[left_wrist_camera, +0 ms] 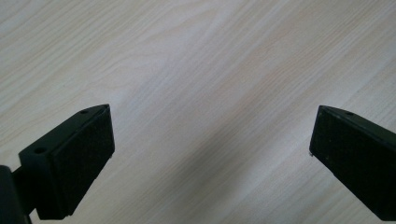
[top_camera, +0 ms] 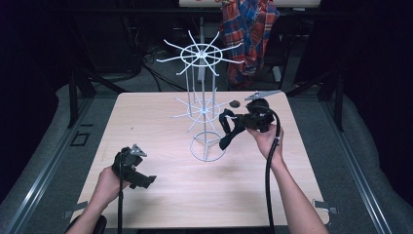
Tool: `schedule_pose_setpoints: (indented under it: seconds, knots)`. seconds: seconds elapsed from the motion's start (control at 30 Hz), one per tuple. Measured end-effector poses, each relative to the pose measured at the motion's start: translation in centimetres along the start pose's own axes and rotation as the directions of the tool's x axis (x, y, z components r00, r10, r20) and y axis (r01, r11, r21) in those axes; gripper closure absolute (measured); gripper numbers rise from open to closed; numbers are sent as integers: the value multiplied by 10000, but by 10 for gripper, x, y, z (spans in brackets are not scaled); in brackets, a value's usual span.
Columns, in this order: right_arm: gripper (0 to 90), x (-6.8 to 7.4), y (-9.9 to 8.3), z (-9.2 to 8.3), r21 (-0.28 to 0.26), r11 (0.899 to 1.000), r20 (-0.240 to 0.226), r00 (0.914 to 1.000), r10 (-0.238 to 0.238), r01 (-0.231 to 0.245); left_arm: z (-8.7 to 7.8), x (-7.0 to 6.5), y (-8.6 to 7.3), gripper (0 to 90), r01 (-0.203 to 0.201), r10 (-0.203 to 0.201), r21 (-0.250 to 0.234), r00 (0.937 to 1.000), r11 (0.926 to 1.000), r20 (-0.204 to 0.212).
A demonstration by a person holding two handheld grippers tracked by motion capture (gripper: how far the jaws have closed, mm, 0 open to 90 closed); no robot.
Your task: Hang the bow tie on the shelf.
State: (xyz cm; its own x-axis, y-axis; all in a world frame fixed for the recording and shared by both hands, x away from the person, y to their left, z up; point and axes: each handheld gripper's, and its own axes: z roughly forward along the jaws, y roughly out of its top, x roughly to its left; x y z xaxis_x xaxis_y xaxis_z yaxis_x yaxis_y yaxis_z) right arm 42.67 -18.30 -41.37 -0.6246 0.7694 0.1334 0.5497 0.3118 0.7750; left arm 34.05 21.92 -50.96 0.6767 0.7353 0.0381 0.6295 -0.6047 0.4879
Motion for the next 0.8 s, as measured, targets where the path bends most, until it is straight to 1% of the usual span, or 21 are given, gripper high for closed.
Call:
schedule_pose_setpoints:
  seconds: [0.03, 0.07, 0.1, 0.2, 0.37, 0.47, 0.5, 0.6, 0.7, 0.77, 0.8]
  knots:
    - [900, 0, -1, 1, -45, 9999, -72, 9999, 121, -121, 0, 0, 0, 0, -16, 16, -2, 10000, 10000, -6]
    - [900, 0, -1, 1, -45, 9999, -72, 9999, 121, -121, 0, 0, -1, 0, 11, -11, -11, 10000, 10000, -6]
    - [900, 0, -1, 3, -99, 9998, -169, 9997, 194, -196, 0, 1, -1, 0, 52, -52, -5, 10000, 10000, -85]
    - [899, 0, -2, 5, -116, 9997, -222, 9995, 230, -233, 0, 1, -1, 0, 68, -68, 15, 10000, 10000, -56]
    - [897, 0, -3, 10, 21, 9996, -307, 9991, 287, -287, 0, 0, -1, 0, 45, -45, 16, 10000, 10000, -70]
    - [893, 0, -5, 11, -9, 9995, -365, 9988, 329, -330, -1, 0, -2, 0, 30, -30, 10, 10000, 10000, -68]
    - [883, -1, -5, 11, 8, 9995, -461, 9984, 325, -325, 0, 0, -2, 0, 45, -45, 14, 10000, 10000, -85]
    - [868, -1, -6, 11, 60, 9995, -487, 9983, 327, -324, 0, 1, -2, 0, 38, -38, 30, 9999, 10000, -104]
    - [834, -3, -8, 10, 9, 9993, -618, 9974, 378, -379, 0, 1, -2, 0, 45, -43, 116, 9999, 9999, -120]
    - [830, -3, -8, 10, 40, 9992, -628, 9973, 390, -388, 0, 1, -2, 0, 36, -35, 151, 10000, 9999, -89]
    - [821, -4, -9, 10, 126, 9994, -608, 9976, 328, -321, 0, 1, -2, 0, 34, -32, 141, 10000, 9999, -88]
